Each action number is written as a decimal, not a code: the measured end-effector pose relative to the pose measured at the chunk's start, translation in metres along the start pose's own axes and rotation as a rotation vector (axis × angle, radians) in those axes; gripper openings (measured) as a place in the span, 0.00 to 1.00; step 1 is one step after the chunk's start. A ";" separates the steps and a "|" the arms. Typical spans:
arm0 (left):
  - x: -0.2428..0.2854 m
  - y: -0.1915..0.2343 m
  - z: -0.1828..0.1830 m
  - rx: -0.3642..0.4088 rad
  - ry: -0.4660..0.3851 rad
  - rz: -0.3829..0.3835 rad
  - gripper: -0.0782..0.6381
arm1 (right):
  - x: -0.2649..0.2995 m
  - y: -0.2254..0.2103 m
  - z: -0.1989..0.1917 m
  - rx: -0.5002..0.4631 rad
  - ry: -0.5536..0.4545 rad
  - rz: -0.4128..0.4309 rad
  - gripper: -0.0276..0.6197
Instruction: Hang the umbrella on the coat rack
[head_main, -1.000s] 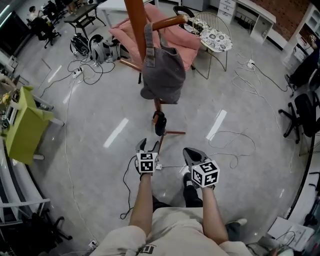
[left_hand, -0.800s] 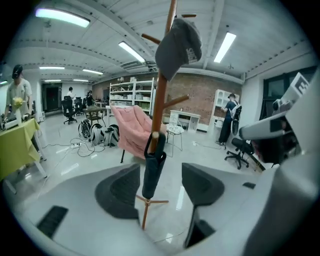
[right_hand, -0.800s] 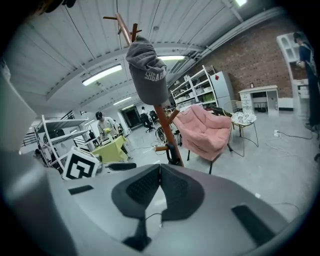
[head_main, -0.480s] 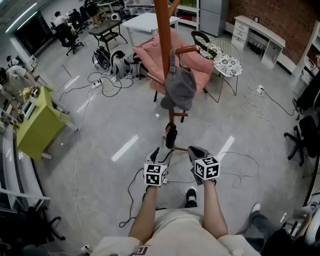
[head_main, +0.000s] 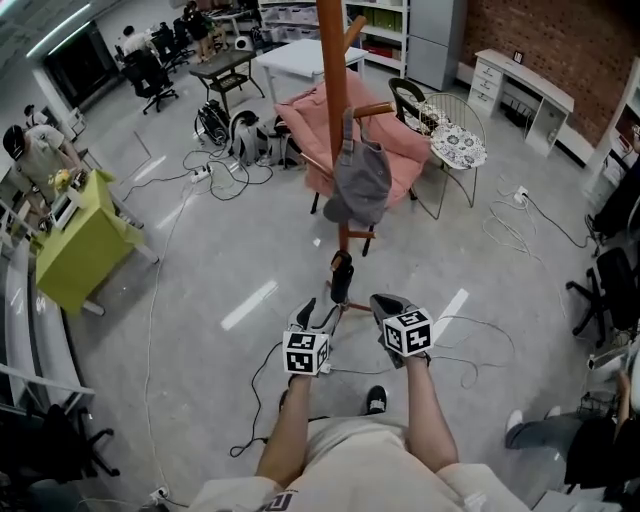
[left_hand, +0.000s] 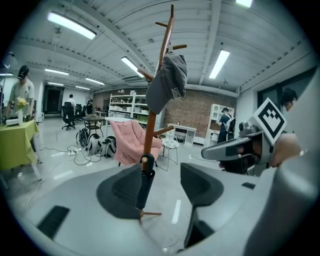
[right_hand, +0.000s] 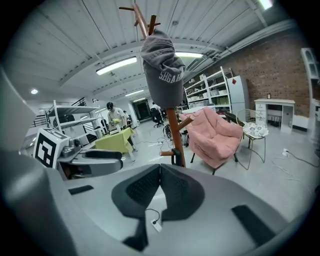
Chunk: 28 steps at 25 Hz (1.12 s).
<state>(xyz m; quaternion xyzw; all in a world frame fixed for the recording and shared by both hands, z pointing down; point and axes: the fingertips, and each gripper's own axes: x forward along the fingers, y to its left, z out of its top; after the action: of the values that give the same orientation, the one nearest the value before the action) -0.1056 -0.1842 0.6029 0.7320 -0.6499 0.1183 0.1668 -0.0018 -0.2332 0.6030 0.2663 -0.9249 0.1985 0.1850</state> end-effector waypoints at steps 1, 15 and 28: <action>0.000 -0.002 0.000 0.001 0.000 -0.002 0.46 | -0.001 0.000 0.000 -0.010 0.004 0.004 0.05; -0.007 -0.001 0.001 0.044 0.006 0.015 0.27 | 0.003 0.005 0.002 0.003 -0.006 0.041 0.05; -0.008 0.016 -0.004 0.043 0.044 0.061 0.12 | 0.014 0.007 -0.001 0.009 0.014 0.047 0.05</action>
<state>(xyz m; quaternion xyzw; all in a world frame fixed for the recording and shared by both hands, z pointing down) -0.1224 -0.1770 0.6047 0.7126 -0.6652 0.1533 0.1617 -0.0166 -0.2333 0.6078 0.2438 -0.9287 0.2088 0.1857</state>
